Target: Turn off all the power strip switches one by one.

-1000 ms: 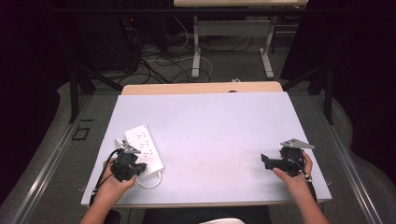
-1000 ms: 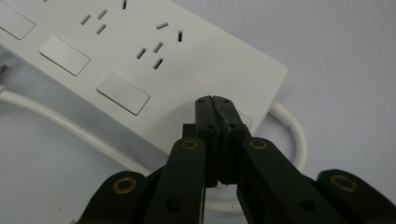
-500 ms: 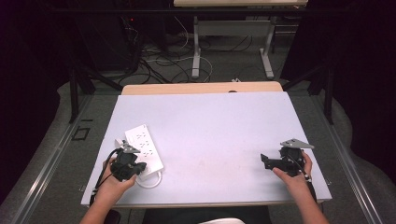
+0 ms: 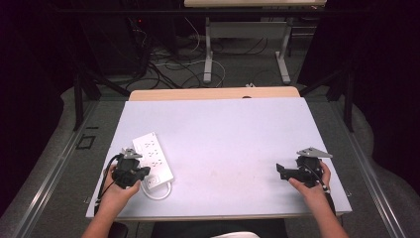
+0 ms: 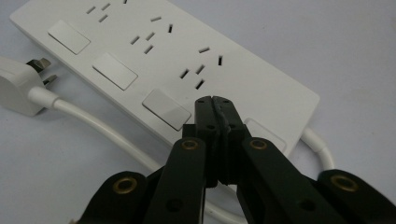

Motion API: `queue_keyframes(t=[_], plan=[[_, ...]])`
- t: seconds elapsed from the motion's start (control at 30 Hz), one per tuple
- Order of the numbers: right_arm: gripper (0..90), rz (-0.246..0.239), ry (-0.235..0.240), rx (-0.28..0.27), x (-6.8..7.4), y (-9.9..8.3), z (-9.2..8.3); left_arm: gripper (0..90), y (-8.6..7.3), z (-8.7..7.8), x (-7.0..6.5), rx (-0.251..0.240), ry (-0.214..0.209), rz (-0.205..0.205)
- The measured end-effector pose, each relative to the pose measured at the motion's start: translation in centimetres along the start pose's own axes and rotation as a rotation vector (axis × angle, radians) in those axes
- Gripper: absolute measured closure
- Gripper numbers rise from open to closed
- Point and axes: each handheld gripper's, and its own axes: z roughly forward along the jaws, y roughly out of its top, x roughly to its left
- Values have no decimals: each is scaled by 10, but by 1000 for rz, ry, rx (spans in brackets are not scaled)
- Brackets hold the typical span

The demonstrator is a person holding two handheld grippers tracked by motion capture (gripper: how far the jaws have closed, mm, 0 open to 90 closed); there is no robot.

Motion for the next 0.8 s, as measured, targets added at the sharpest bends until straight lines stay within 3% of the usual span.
queue_keyframes(t=[0.17,0.27,0.67,0.73,0.8], plan=[[24,1,1,-1,0,0,0,899,2,0,5,-8,2,-30],[24,1,0,1,0,0,0,900,4,-1,9,-6,2,-22],[25,-3,-1,0,0,0,0,899,11,5,20,-38,26,-110],[24,-2,-2,2,0,0,1,899,12,6,22,-22,27,-107],[24,3,1,4,1,0,0,899,13,9,23,-39,35,-113]])
